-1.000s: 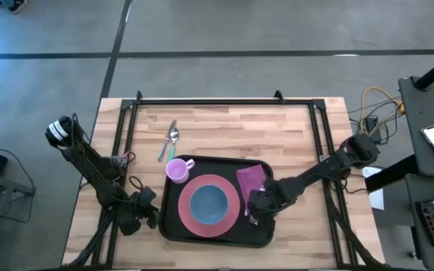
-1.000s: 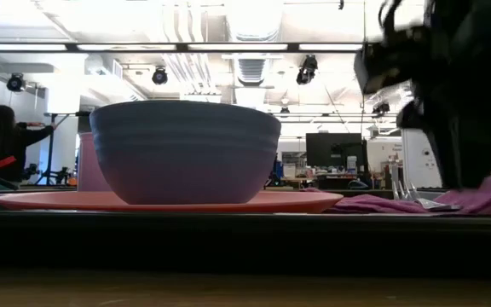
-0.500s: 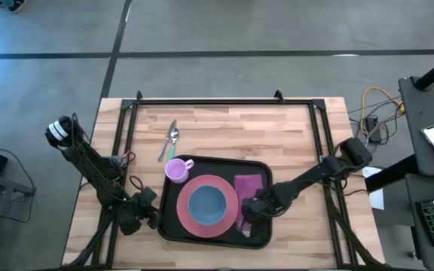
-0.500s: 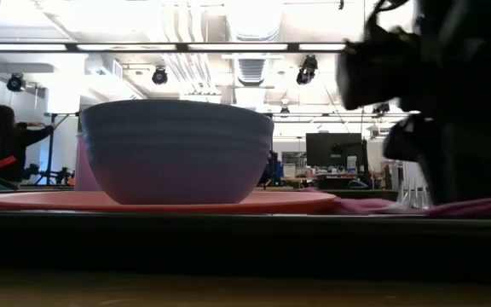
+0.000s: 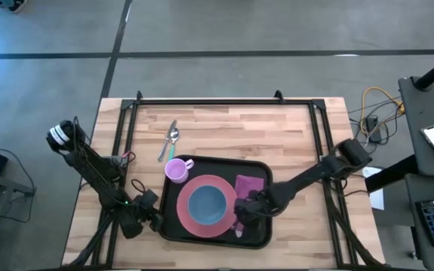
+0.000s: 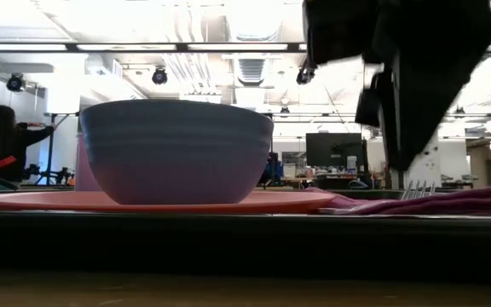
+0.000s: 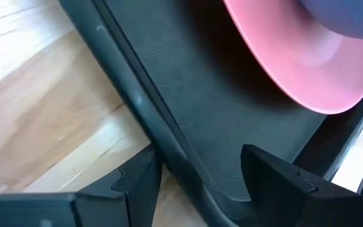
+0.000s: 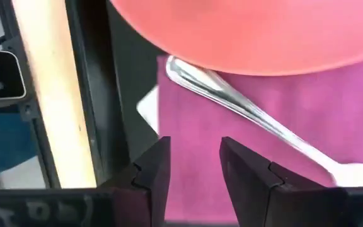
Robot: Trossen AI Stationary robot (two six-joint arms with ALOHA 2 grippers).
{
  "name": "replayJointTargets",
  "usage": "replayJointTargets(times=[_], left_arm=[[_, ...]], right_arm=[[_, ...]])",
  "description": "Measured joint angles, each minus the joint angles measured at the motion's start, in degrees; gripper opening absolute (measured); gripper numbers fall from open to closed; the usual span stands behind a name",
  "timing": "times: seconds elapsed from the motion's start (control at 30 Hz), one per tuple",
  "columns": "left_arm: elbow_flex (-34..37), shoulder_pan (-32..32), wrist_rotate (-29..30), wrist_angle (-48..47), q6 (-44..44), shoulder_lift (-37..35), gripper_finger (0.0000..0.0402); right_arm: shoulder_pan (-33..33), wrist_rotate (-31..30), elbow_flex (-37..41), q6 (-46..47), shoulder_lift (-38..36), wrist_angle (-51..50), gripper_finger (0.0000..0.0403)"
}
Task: Set up tray
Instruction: Put the silver fork on top of the purple napkin on the black tray
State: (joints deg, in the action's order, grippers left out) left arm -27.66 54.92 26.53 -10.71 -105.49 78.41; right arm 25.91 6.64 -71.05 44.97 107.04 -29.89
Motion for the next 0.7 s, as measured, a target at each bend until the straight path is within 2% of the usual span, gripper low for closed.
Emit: replayJointTargets(times=[0.13, 0.3, 0.37, 0.57, 0.7], left_arm=[[-0.3, 0.0, 0.9, 0.0, -0.1, -0.1, 0.0196], [-0.3, -0.2, 1.0, -0.3, -0.1, -0.1, 0.0196], [-0.3, -0.2, 1.0, -0.4, -0.1, -0.1, 0.0196], [-0.3, -0.2, 1.2, -0.5, -0.1, -0.1, 0.0196], [-0.3, -0.2, 1.4, -0.6, -0.1, -0.1, 0.0196]], right_arm=[[0.0, -5.9, -2.2, -0.2, -2.0, -9.7, 0.0128], [-2.2, -4.9, -0.2, 3.5, -2.3, -13.8, 0.0128], [-2.5, -6.0, -0.1, -2.0, -2.4, -13.4, 0.0128], [-2.1, -7.2, -0.7, -27.8, -2.3, -13.6, 0.0128], [-2.3, -10.6, -0.5, -43.0, -2.2, -13.8, 0.0128]])
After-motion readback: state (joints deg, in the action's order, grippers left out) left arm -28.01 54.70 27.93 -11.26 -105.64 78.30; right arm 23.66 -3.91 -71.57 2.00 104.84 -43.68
